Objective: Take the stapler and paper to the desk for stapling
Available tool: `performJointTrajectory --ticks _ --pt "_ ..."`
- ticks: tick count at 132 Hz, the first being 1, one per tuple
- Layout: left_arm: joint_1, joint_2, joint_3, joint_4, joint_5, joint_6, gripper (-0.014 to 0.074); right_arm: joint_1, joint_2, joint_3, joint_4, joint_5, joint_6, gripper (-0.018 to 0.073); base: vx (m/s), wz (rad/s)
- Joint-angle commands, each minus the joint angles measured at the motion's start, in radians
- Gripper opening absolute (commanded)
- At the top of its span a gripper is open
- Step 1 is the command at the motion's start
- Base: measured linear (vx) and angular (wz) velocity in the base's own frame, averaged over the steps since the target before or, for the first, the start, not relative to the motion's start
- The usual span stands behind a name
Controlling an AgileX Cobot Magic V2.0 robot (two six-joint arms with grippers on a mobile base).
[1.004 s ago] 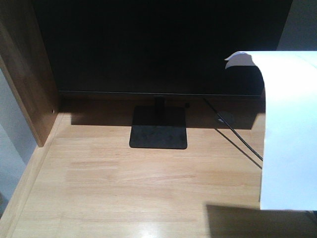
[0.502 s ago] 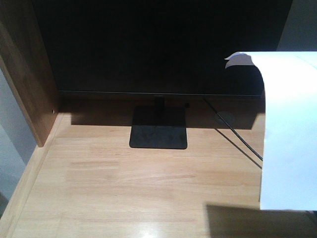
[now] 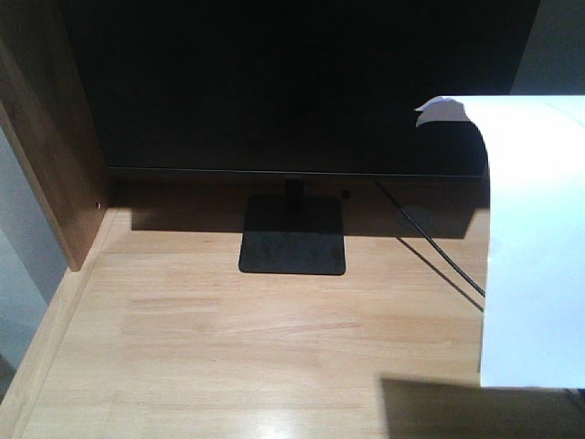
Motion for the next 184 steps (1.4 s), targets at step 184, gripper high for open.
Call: performJointTrajectory --ticks 184 --pt "0.129 1.036 -0.02 -0.978 -0.075 1.648 -0.0006 -0.005 0.009 -0.024 0.002 -0.041 -0.004 -0.0006 0.0 0.0"
